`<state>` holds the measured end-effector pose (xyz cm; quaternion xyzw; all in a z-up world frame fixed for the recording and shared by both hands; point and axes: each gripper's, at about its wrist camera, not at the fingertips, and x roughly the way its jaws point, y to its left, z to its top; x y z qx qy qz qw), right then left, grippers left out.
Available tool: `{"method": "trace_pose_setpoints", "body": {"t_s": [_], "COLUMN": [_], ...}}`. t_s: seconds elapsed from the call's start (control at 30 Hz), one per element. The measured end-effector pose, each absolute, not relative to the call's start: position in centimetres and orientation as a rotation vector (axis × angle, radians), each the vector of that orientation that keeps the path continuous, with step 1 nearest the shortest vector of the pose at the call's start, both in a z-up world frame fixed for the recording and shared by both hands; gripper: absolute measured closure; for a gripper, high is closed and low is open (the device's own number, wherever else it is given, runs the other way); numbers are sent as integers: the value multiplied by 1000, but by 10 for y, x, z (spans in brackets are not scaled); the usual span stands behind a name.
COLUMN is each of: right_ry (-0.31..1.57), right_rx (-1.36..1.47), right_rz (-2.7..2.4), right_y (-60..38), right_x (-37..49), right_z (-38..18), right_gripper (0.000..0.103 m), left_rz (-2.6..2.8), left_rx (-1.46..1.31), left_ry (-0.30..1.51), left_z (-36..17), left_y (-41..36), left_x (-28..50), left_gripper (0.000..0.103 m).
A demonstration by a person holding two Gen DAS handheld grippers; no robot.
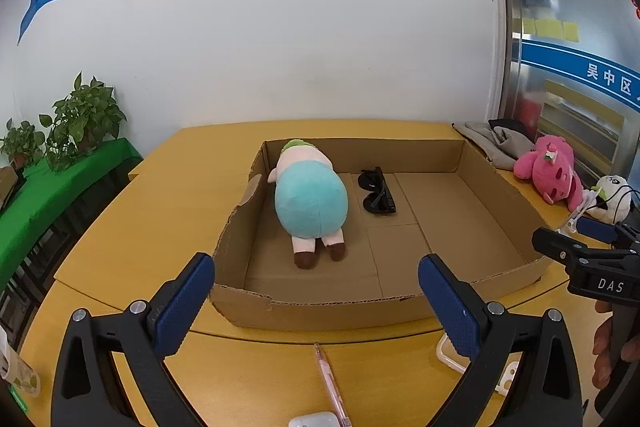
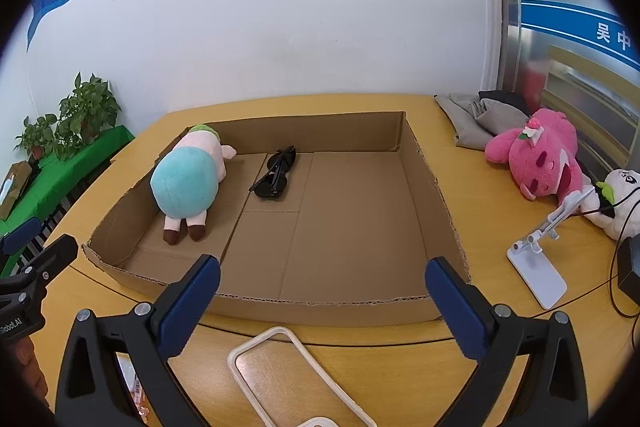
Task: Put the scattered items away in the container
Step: 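Move the right gripper back to the clear phone case on the table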
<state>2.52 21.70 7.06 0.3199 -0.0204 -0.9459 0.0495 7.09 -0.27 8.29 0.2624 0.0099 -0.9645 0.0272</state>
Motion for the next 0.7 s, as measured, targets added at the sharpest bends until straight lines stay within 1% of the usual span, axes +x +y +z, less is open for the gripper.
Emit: {"method": "trace_pose_setpoints", "body": {"t_s": [0.13,0.27,0.37,0.57,0.7], "right_ry": [-6,-34,-55,-128,-136], "right_rx": [937,930,942,1050,1169], "right_rz": [-2898,-2859,-2855,-2803,-2691], "right_y": [216,222,231,265,273], "right_x": [32,36,39,49,60], "right_z": [74,73,68,43,13], "right_gripper": [1,1,1,1,1], "left_rz": [-2948,-2940,-2963,-2961,-2920], "left_rx": [812,799,827,1032,1059], "left_ry": [77,61,91,209,256], "left_z": [81,79,76,55,44], "left_y": [-15,-24,-31,-50,-49], "left_x": [77,85,91,96,96], "left_gripper": [0,0,0,0,0]}}
